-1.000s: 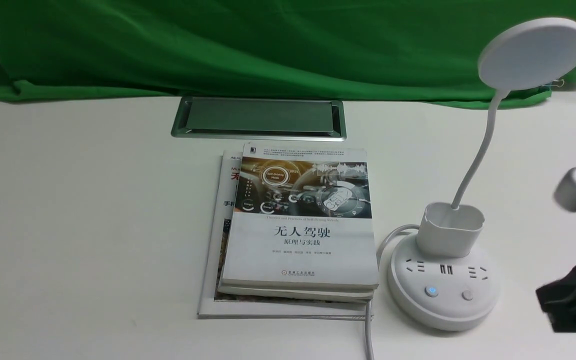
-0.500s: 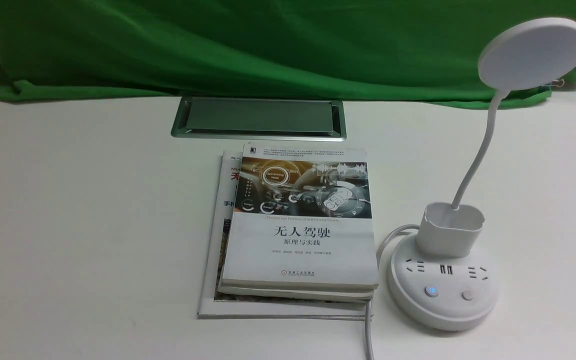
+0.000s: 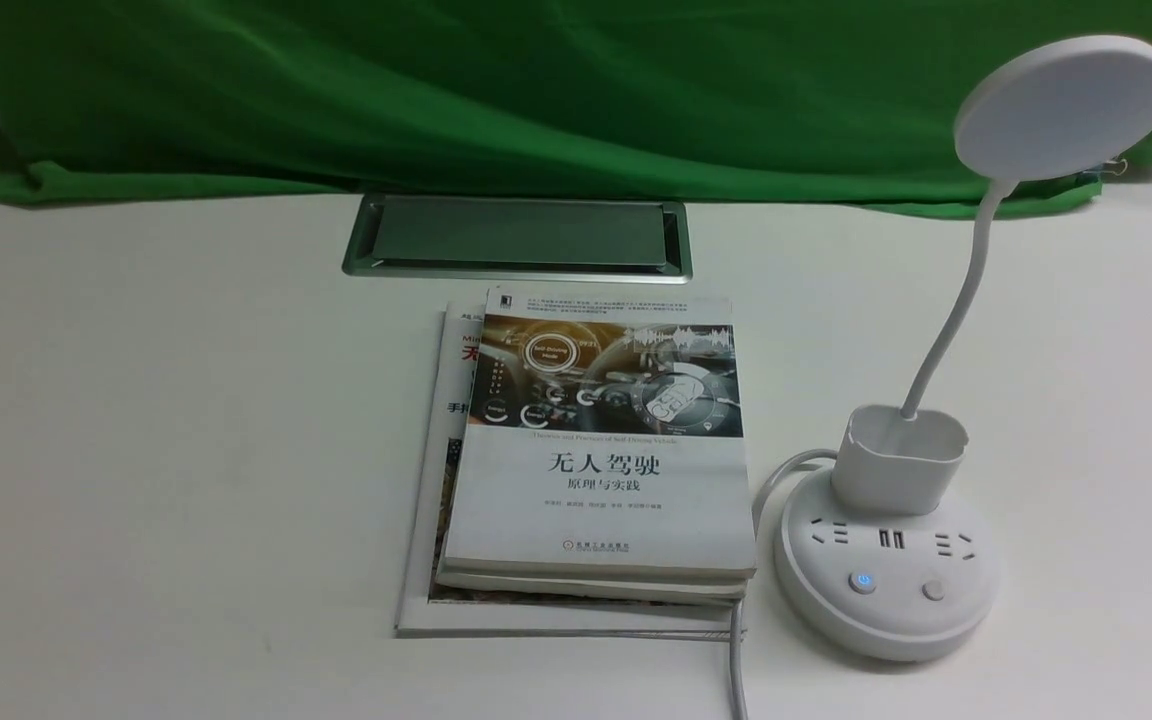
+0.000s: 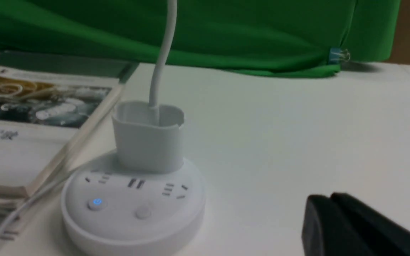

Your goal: Turn off the desk lamp on the white desktop by hand.

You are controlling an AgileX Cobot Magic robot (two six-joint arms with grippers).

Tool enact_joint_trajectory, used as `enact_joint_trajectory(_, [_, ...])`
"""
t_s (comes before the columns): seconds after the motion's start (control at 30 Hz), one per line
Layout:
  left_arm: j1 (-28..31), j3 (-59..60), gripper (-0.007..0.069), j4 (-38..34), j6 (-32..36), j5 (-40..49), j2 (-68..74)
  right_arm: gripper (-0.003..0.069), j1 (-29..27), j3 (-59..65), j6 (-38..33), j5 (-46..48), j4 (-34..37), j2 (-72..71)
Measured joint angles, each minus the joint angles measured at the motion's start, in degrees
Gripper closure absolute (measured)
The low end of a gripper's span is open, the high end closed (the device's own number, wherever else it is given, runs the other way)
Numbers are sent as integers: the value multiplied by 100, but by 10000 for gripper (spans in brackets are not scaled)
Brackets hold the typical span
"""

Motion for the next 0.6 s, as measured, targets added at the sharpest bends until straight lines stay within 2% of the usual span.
enact_joint_trajectory(0.6, [0,0,605,0,7,12,0,596,64,0,5,57,0,-5])
